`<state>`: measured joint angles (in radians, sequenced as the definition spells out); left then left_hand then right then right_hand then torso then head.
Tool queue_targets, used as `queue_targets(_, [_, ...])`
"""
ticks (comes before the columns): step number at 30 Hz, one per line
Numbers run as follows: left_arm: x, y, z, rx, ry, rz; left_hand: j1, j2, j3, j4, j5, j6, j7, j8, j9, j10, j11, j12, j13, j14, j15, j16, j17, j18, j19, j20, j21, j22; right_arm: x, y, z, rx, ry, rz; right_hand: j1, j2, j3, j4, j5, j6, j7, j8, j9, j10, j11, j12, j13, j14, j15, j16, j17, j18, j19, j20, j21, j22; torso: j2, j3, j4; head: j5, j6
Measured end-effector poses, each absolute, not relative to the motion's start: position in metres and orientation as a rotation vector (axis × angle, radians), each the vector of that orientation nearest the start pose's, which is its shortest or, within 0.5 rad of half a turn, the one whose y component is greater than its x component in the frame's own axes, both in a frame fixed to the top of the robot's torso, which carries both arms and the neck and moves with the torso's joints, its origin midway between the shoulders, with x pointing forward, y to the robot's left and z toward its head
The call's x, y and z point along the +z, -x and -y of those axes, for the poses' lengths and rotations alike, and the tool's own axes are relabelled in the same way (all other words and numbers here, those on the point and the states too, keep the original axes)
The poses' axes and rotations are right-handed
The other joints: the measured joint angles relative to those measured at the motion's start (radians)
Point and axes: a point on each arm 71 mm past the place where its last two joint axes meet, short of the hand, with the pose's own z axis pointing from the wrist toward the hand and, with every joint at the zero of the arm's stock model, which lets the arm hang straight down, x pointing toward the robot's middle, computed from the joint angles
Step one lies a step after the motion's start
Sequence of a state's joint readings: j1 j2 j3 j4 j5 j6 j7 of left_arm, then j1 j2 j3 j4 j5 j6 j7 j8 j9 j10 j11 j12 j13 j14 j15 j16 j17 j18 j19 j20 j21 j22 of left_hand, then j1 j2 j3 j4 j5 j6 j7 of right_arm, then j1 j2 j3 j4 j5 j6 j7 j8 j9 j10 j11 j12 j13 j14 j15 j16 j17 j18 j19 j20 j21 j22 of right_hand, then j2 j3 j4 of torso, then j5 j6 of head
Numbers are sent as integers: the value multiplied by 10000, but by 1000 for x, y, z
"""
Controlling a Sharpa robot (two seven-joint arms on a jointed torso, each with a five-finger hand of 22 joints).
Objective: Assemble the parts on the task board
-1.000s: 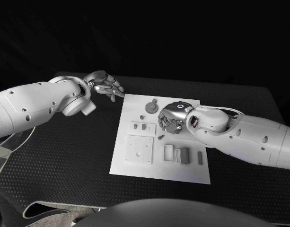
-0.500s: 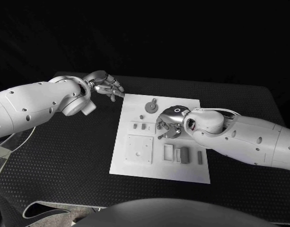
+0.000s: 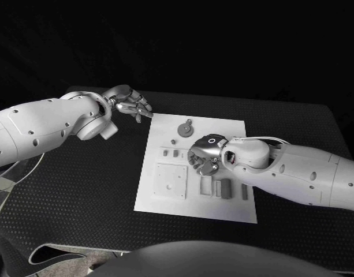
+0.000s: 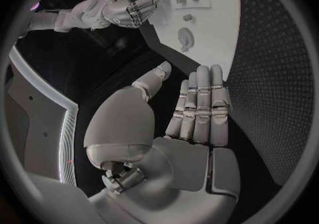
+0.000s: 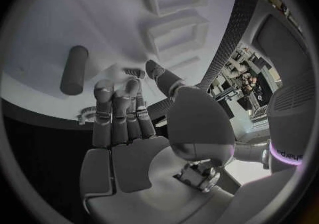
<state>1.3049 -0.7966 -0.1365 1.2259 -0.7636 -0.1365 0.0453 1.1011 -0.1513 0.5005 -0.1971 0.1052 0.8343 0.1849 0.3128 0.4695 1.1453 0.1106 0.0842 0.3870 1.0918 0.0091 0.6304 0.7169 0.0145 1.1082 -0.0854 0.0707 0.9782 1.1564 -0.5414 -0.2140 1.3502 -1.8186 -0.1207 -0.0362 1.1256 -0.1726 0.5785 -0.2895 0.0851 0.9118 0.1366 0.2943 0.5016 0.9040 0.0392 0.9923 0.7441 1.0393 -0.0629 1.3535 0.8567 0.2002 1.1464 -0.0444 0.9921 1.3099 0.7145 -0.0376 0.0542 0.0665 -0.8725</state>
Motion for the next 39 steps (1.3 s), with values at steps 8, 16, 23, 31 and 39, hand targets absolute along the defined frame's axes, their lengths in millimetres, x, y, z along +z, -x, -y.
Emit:
queue_targets(8, [-190, -540, -269, -8572, 4457, -18524, 0, 0, 0, 0, 0, 1, -1, 0, -7, 0, 0, 0, 3, 0, 0, 0, 9, 0, -1, 1, 0, -1, -283, -456, 84, 5891, 8481, -17857, 0, 0, 0, 0, 0, 288, 22, 139, 103, 0, 0, -1, -38, -34, -34, -1, 18, 0, -31, -1, 1, 0, 0, -3, -4, 4, -2])
queue_targets(16, [-190, -540, -269, -8565, 4459, -18525, 0, 0, 0, 0, 0, 7, -7, 0, -7, 0, 0, 0, 2, -1, 1, 0, 18, 1, -1, 1, 0, -1, -284, -459, 85, 5834, 8522, -17631, 95, 96, 0, 0, -1, 331, 9, 166, 104, 1, 0, -1, -48, -34, -34, -1, 31, 0, -32, 1, 1, 0, 0, -1, 9, 4, -2])
queue_targets(23, [-190, -540, -269, -8565, 4456, -18530, 0, 0, 0, 0, 0, 9, -9, 0, -15, -1, 0, 0, 1, -1, 1, 0, 18, 1, -1, 1, 0, -1, -284, -460, 87, 5792, 8524, -17544, 132, 243, 56, -2, -1, 339, 3, 166, 183, 39, -38, -1, -60, -33, -33, 0, 40, 1, -33, 2, 1, 0, 0, -1, 2, 4, -2])
queue_targets(31, [-191, -540, -269, -8560, 4458, -18531, 0, 0, 1, 0, 0, 16, -16, 0, -15, 0, 0, 0, 9, -1, 1, 0, 27, 0, -1, 2, 0, -2, -284, -461, 87, 5792, 8509, -17496, 81, 297, 55, -2, -1, 340, 1, 167, 182, 59, -58, -2, -71, -33, -33, 0, 40, 0, -33, 3, 1, 0, 0, -1, 0, 2, -2])
queue_targets(39, [-191, -540, -269, -8559, 4457, -18534, 0, 0, 1, 0, 0, 16, -16, 0, -14, -1, 0, 0, 8, -1, 2, -39, 35, 1, -2, 2, -1, -2, -284, -462, 89, 5751, 8490, -17500, 247, 577, 55, -1, -1, 412, -74, 231, 250, 131, -131, -3, -106, 26, -88, 0, 39, 2, -33, 5, 3, 0, -1, -6, 2, 8, -2])
